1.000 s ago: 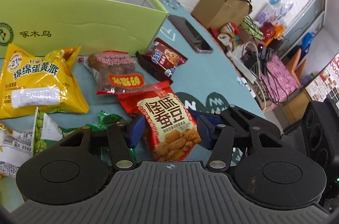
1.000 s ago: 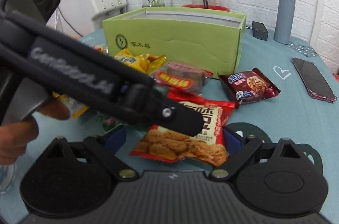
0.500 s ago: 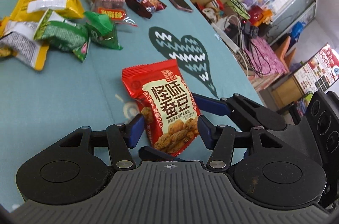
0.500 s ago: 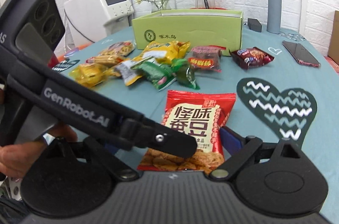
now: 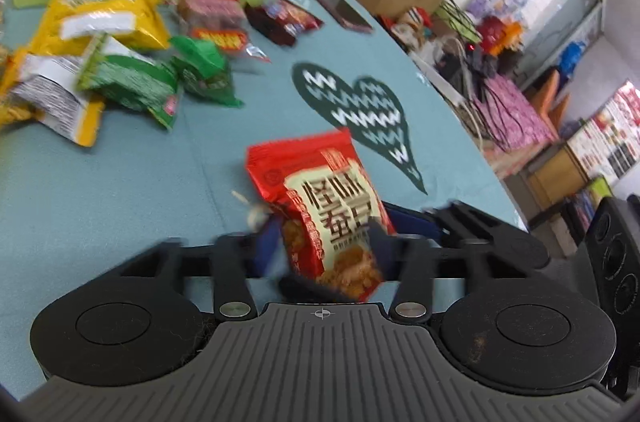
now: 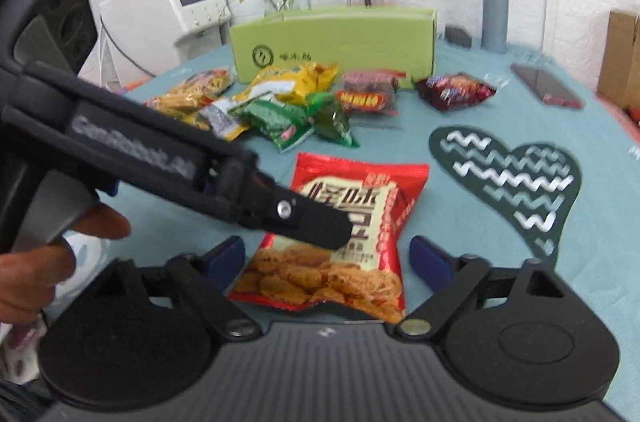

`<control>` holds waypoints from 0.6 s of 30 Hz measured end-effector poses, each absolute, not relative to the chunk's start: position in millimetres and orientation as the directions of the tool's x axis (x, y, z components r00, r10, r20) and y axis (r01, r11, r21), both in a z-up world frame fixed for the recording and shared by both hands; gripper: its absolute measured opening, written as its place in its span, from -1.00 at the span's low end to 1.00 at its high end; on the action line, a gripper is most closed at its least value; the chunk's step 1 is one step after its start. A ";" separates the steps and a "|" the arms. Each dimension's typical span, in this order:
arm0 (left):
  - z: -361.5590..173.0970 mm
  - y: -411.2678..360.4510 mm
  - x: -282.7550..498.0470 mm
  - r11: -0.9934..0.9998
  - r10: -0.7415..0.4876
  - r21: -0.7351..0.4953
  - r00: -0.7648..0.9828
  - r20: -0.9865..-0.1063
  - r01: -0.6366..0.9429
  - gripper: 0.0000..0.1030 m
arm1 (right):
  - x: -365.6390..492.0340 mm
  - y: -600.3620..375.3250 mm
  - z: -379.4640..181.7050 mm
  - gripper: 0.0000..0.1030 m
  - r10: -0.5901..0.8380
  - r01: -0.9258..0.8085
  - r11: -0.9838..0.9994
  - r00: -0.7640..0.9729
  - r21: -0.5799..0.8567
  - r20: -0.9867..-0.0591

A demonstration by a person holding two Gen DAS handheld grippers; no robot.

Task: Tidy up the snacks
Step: 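Carry the red bean bag into the lime-green box and open the left gripper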

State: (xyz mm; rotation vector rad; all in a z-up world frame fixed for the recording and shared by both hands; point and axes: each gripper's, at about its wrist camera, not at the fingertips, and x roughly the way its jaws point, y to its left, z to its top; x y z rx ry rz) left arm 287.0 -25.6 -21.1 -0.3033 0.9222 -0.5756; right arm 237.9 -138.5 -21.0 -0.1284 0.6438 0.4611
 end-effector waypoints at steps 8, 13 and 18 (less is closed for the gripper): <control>25.9 -21.3 312.5 0.785 -0.619 -0.495 0.525 -0.585 0.373 -0.73 | 259.6 -134.1 25.1 0.44 0.363 -0.450 0.892 0.773 -0.047 -0.521; 75.1 -13.4 371.0 0.799 -0.598 -0.447 0.614 -0.515 0.402 -0.66 | 322.8 -111.1 65.2 0.49 0.363 -0.472 0.866 0.820 -0.164 -0.444; 100.9 5.7 451.9 0.860 -0.503 -0.376 0.695 -0.515 0.344 -0.69 | 417.0 -81.4 82.6 0.50 0.417 -0.531 0.832 0.789 -0.160 -0.451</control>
